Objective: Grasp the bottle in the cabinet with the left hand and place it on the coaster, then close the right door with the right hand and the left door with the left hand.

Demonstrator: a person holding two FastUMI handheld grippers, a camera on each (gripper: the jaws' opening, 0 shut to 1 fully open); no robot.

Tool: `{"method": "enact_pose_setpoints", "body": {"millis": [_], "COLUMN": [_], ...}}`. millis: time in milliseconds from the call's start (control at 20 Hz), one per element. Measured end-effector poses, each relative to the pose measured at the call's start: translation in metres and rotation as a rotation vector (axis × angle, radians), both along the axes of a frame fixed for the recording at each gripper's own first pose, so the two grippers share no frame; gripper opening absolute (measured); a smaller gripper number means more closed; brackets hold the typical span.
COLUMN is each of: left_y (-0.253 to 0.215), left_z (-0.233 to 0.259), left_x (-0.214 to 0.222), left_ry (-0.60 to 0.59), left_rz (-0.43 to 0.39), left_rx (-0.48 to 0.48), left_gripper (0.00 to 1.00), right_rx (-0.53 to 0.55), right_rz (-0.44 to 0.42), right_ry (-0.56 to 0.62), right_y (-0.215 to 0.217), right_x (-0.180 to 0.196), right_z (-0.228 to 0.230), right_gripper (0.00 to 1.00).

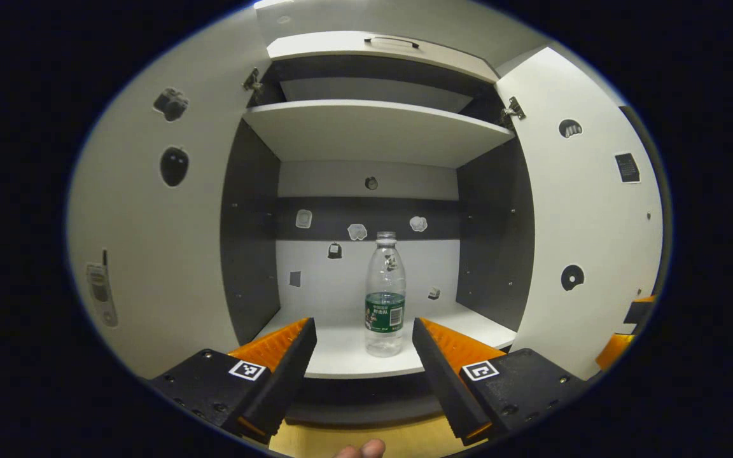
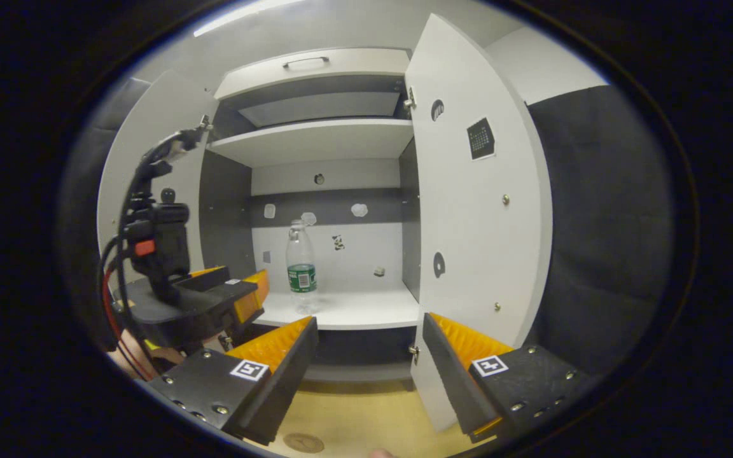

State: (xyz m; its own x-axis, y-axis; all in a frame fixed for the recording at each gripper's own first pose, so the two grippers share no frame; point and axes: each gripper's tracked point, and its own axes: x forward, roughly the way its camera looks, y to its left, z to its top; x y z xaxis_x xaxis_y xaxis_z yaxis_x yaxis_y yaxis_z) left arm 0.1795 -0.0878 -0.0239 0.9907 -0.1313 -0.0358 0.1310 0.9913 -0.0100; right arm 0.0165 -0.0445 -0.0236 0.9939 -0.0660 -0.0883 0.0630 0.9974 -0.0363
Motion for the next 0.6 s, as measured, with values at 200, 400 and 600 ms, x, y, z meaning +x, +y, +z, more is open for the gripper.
{"method": "enact_pose_setpoints", "body": {"millis": [200,400,600], "left_y": [-0.016,-0.027,-0.031], "left_z": [-0.002,-0.001,-0.007], "left_x": [0.045,0.080,0.107], "left_ry": [-0.003,-0.006,0.003], "left_rz": [-0.027,-0.041,-0.035], "left_rx": [-0.012,-0.035,-0.031], "left_gripper": [0.96,0.96,0.96], "right_rx": [-0.021,-0.037,-0.025], "right_rz": [-0.038,-0.060,-0.052], "right_ry": [0.033,0.063,0.065], "right_y": [-0.013,-0.017,-0.013], "right_x": [0.003,0.008,0.011], "right_z": [-0.008,-0.015,-0.014], "right_gripper": [1.00,1.00,1.00]}}
